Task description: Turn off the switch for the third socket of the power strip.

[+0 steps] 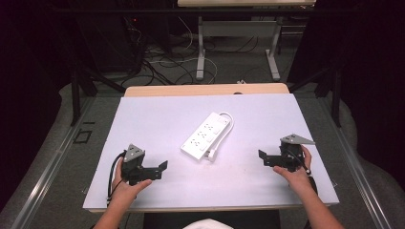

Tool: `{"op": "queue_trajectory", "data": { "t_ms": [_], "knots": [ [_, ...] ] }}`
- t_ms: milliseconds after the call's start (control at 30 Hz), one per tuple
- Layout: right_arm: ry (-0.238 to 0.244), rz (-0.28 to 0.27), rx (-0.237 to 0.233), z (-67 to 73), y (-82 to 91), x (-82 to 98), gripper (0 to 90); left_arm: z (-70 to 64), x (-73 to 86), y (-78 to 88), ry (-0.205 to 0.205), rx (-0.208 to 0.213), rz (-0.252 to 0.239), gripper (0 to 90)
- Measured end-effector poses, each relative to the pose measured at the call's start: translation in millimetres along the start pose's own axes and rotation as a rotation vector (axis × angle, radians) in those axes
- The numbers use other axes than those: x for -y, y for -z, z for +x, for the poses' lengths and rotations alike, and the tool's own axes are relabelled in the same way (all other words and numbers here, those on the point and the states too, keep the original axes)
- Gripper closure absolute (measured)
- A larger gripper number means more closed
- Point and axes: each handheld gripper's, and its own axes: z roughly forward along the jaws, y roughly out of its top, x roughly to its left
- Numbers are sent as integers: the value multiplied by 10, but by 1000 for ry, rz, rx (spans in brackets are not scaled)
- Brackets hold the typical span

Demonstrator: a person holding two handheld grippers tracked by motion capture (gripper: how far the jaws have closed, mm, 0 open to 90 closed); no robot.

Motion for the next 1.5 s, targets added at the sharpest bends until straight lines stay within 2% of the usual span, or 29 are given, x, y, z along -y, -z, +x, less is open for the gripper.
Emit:
{"op": "queue_trajectory", "data": {
  "t_ms": [67, 167, 267, 567, 667, 700, 733, 767, 800, 867, 1133, 1267, 1400, 1500],
  "knots": [
    [3, 0, 4, 3, 0, 1, 0, -24, -4, -5, -11, 3, 0, 14],
    [1, 0, 3, 8, -2, 1, 0, -75, -7, -14, 5, 24, -1, 14],
    [5, -4, 0, 10, -7, 2, 0, -107, -14, -18, -27, 26, 9, 15],
    [3, 4, -9, 20, -4, 3, 2, -217, -10, -54, -46, 34, 19, 47],
    [-5, 6, -11, 29, -5, 4, 2, -255, -12, -61, -39, 40, 20, 69],
    [-5, 5, -11, 30, -5, 4, 2, -272, -11, -64, -23, 53, 22, 79],
    [-6, 5, -13, 30, -5, 4, 3, -276, -16, -63, -39, 49, 23, 84],
    [-7, 6, -12, 32, -4, 4, 3, -296, -17, -67, -26, 57, 22, 86],
    [-6, 6, -11, 34, -3, 4, 3, -305, -21, -70, -35, 57, 18, 86],
    [-5, 4, -12, 38, -2, 3, 4, -337, -30, -75, -20, 68, 19, 88],
    [6, 4, -8, 38, -2, 4, 5, -422, -57, -119, -20, 93, 31, 115],
    [-4, 1, -11, 43, 0, 4, 5, -477, -64, -149, -29, 81, 19, 149],
    [-1, 1, -12, 40, -2, 6, 6, -510, -79, -162, -41, 90, 23, 162],
    [-1, 4, -8, 43, 4, 4, 7, -545, -87, -186, -33, 94, 23, 164]
  ]
}}
